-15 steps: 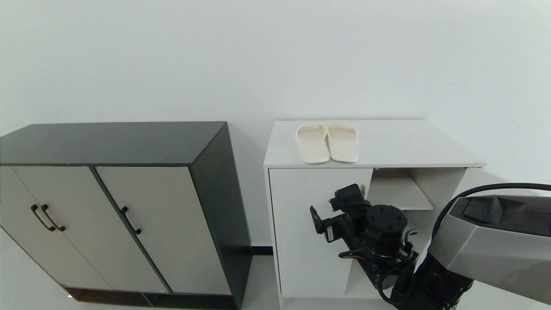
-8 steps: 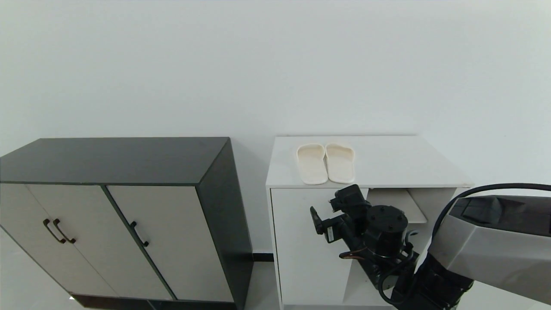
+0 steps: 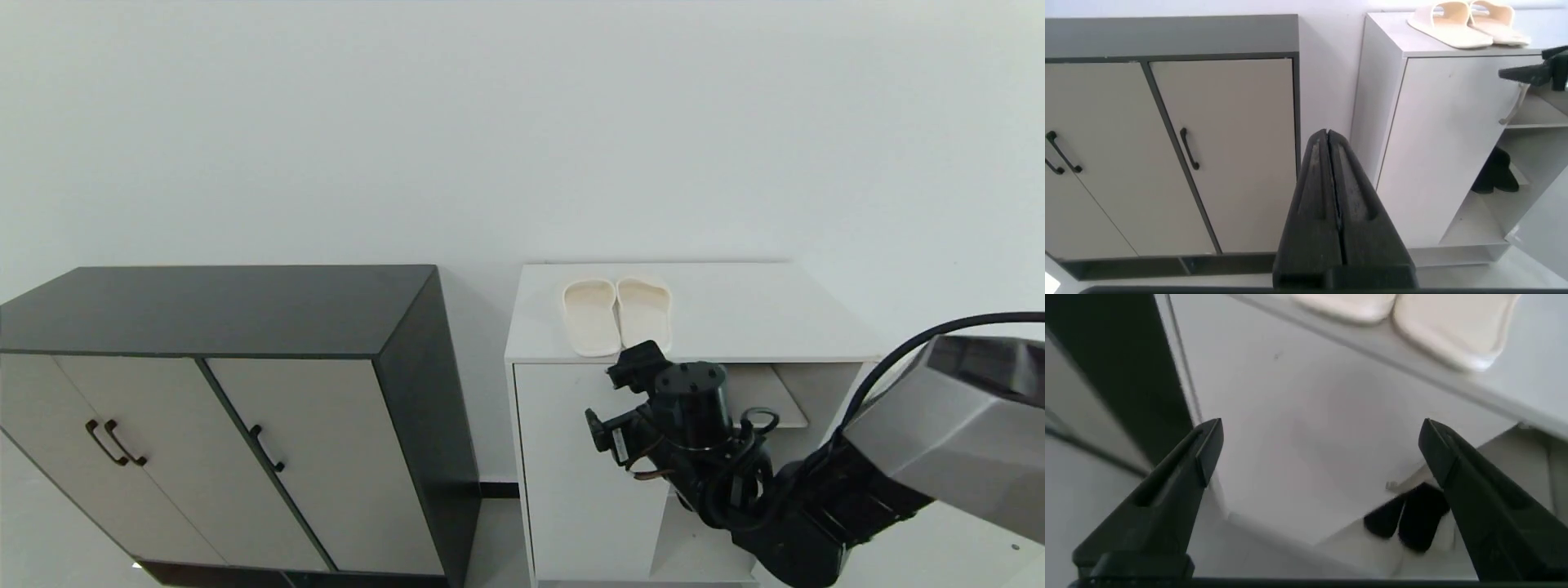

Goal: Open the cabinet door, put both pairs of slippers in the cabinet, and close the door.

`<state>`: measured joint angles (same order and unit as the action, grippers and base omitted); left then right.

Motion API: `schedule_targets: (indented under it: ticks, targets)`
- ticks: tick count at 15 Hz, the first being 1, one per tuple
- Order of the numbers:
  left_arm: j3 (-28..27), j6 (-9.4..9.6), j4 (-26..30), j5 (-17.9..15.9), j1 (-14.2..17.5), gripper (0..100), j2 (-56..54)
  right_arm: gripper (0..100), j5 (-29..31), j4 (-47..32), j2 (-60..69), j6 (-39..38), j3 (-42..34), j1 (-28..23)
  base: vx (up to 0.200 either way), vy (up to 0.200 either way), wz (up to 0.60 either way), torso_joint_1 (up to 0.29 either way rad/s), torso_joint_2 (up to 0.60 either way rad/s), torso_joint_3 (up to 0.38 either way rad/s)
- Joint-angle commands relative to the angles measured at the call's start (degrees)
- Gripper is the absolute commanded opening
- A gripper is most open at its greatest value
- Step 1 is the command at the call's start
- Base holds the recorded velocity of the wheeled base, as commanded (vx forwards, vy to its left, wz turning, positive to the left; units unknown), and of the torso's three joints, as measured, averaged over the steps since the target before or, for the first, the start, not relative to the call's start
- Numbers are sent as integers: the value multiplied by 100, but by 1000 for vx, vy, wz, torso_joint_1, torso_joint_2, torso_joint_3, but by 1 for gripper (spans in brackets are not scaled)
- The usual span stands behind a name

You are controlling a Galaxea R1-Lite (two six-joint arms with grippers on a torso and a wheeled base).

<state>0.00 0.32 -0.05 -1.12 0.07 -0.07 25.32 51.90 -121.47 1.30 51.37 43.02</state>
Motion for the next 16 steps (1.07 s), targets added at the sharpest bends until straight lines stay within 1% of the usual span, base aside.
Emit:
schedule_targets:
  ticks: [1, 2, 3, 4, 8, 12, 16]
  targets:
    - [0, 12, -4, -2, 1, 0, 7, 100, 298, -2096, 967, -1071, 1551, 145, 0, 0, 0, 0, 0, 0]
    - [0, 12, -4, -2, 1, 0, 7, 100, 667, -2746, 967, -1335, 2114, 163, 0, 0, 0, 0, 0, 0]
    - [0, 12, 5, -2, 1, 0, 7, 100, 878, -3186, 967, -1581, 2413, 172, 0, 0, 0, 0, 0, 0]
    - [0, 12, -4, -2, 1, 0, 7, 100, 931, -3388, 958, -1695, 2474, 172, 0, 0, 0, 0, 0, 0]
    - [0, 12, -4, -11, 1, 0, 7, 100, 966, -3309, 774, -1712, 2307, 145, 0, 0, 0, 0, 0, 0]
    - [0, 3, -4, -11, 1, 0, 7, 100, 966, -2931, 519, -1660, 2254, 49, 0, 0, 0, 0, 0, 0]
    - [0, 12, 5, -11, 1, 0, 7, 100, 966, -2896, 440, -1633, 2254, -22, 200, 0, 0, -2, -1, 2]
